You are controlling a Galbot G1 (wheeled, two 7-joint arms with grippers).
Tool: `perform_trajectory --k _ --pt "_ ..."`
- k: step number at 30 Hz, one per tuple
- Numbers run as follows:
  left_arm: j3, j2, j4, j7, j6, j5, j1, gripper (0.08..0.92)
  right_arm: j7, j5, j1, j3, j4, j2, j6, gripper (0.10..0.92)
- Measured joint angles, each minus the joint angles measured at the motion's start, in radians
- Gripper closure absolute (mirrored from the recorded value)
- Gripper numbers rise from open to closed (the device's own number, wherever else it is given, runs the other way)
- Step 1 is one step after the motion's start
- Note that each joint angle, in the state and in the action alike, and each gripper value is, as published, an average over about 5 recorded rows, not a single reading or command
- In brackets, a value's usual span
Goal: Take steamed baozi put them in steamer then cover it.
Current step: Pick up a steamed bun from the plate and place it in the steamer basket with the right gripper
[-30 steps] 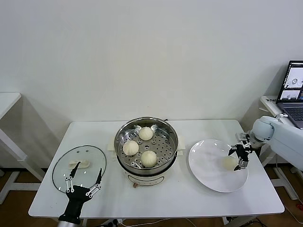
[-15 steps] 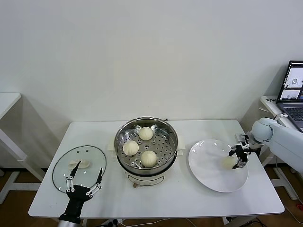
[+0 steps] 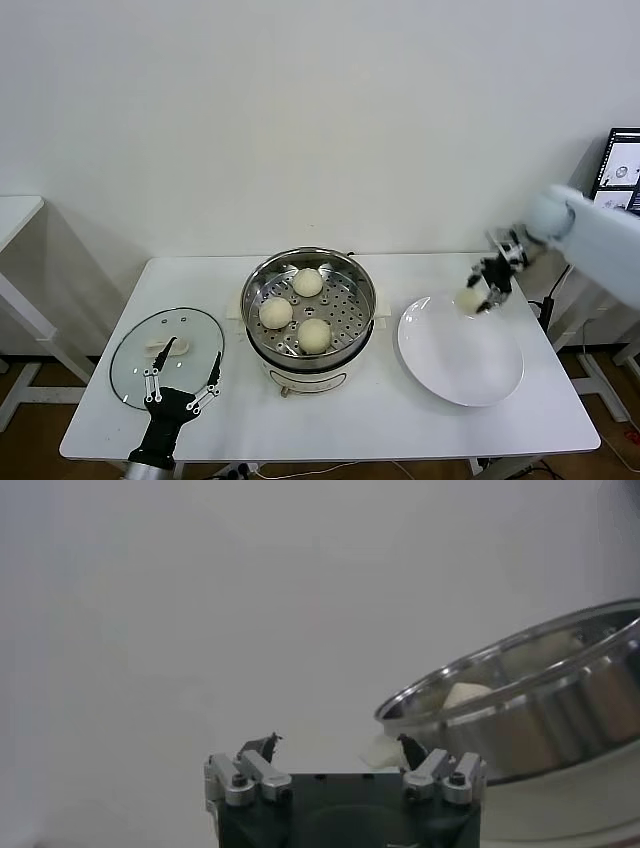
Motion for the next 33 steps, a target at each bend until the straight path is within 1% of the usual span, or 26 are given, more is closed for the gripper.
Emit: perform_trajectory --k 7,14,22,33 --pt "0.003 0.007 -0.004 -0.001 0.000 -0.001 0.003 0.177 -0.021 0.164 0.182 -0.131 0.085 0.116 -0.051 0.382" --pt "0.002 0.009 -0.006 -0.003 0.000 -0.002 0.001 0.177 0.006 0.265 0.266 -0.230 0.148 0.238 -0.098 0.389" --pt "0.003 0.005 -0.004 -0.004 0.000 -0.003 -0.007 0.177 0.063 0.307 0.283 -0.296 0.164 0.351 -0.130 0.389" --pt "-0.006 0.003 0.001 -0.004 0.000 -0.007 -0.010 0.177 0.117 0.300 0.242 -0.328 0.127 0.451 -0.138 0.389"
